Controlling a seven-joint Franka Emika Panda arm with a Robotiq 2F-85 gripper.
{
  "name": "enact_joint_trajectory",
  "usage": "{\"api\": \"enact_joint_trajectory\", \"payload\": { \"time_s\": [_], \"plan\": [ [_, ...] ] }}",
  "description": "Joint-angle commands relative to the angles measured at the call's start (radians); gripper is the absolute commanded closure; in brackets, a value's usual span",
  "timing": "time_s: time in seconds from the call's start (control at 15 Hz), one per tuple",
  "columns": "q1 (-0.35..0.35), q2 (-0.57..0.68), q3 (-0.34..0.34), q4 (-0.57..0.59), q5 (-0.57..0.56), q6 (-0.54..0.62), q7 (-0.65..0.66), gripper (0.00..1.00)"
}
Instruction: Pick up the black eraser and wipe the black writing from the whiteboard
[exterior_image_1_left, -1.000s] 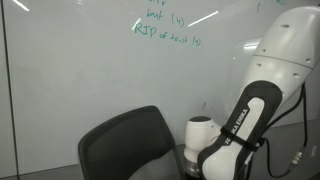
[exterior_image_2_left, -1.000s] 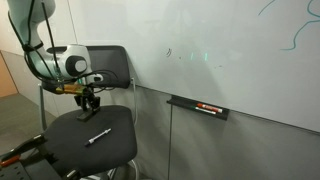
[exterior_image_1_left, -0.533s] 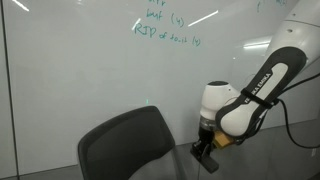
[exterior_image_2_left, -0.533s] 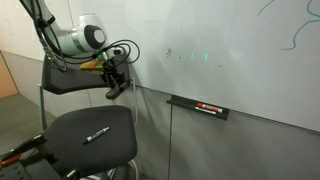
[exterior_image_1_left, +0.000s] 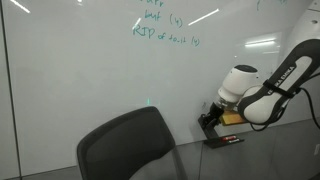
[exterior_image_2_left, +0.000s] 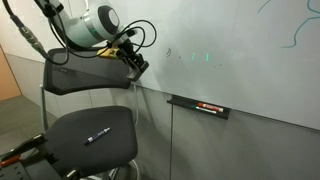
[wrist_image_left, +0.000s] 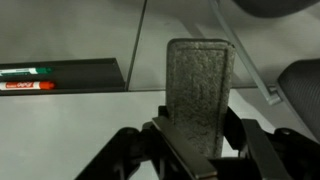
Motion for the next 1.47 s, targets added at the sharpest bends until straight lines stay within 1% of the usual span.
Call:
{"api": "enact_joint_trajectory", "payload": {
  "time_s": [0.0, 0.07, 0.13, 0.2, 0.33, 0.47, 0.53, 0.67, 0.8, 0.93, 1.0, 1.07, 1.13, 1.27, 1.4],
  "plan": [
    [0.188, 0.054, -0.254, 0.004, -0.084, 0.217, 0.168, 0.70],
    [0.242, 0.090, -0.328, 0.014, -0.068, 0.282, 0.179, 0.70],
    [0.303, 0.133, -0.404, 0.016, -0.018, 0.356, 0.166, 0.70],
    [0.376, 0.166, -0.480, -0.011, 0.047, 0.426, 0.149, 0.70],
    [0.483, 0.233, -0.571, -0.072, 0.171, 0.560, 0.122, 0.70],
    [0.562, 0.306, -0.609, -0.131, 0.303, 0.663, 0.112, 0.70],
    [0.573, 0.323, -0.589, -0.158, 0.340, 0.698, 0.121, 0.70],
    [0.601, 0.395, -0.549, -0.184, 0.423, 0.766, 0.130, 0.70],
    [0.612, 0.450, -0.511, -0.174, 0.486, 0.787, 0.133, 0.70],
    [0.611, 0.496, -0.490, -0.135, 0.529, 0.762, 0.125, 0.70],
    [0.511, 0.421, -0.349, -0.114, 0.678, 0.745, -0.083, 0.70],
    [0.490, 0.432, -0.325, -0.084, 0.720, 0.730, -0.119, 0.70],
    [0.450, 0.429, -0.273, -0.054, 0.789, 0.722, -0.197, 0.70],
    [0.358, 0.419, -0.173, 0.006, 0.893, 0.720, -0.340, 0.70],
    [0.289, 0.421, -0.105, 0.059, 0.969, 0.729, -0.451, 0.70]
  ]
}}
